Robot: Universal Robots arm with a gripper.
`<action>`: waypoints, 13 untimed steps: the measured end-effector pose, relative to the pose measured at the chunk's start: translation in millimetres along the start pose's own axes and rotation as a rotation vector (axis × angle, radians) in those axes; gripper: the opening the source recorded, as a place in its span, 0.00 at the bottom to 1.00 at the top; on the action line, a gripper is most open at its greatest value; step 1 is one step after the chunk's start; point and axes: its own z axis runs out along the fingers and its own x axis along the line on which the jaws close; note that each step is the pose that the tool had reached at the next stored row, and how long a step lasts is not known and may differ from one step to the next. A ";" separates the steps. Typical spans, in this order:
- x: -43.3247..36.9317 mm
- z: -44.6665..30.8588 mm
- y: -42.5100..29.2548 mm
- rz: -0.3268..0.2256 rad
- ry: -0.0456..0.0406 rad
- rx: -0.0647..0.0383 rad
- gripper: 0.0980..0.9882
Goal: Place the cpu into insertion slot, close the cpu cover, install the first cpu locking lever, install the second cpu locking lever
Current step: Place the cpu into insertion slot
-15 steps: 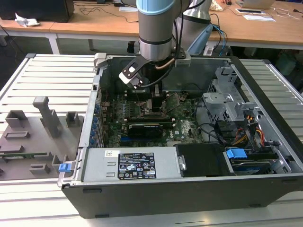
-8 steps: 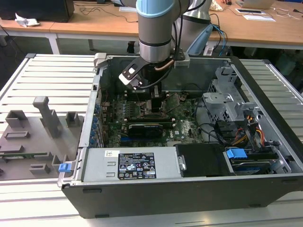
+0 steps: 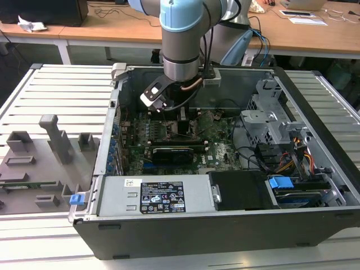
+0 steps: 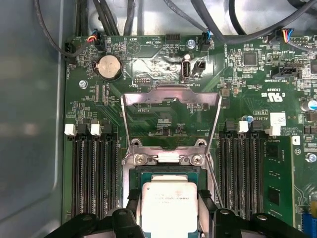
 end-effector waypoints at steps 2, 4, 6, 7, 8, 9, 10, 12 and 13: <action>0.2 1.2 -0.1 0.000 -0.0001 0.000 0.50; 0.2 1.9 -0.1 0.000 -0.0005 0.001 0.50; 0.3 2.3 0.0 0.000 -0.0019 0.001 0.50; 0.3 2.6 0.0 0.000 -0.0032 0.001 0.50; 0.3 2.8 0.1 -0.001 -0.0046 0.001 0.50; 0.2 2.7 0.0 -0.001 -0.0053 0.001 0.50; 0.2 2.7 0.0 0.000 -0.0055 0.001 0.50; 0.2 2.8 0.0 0.000 -0.0056 0.001 0.50; 0.2 2.8 0.0 0.000 -0.0056 0.001 0.50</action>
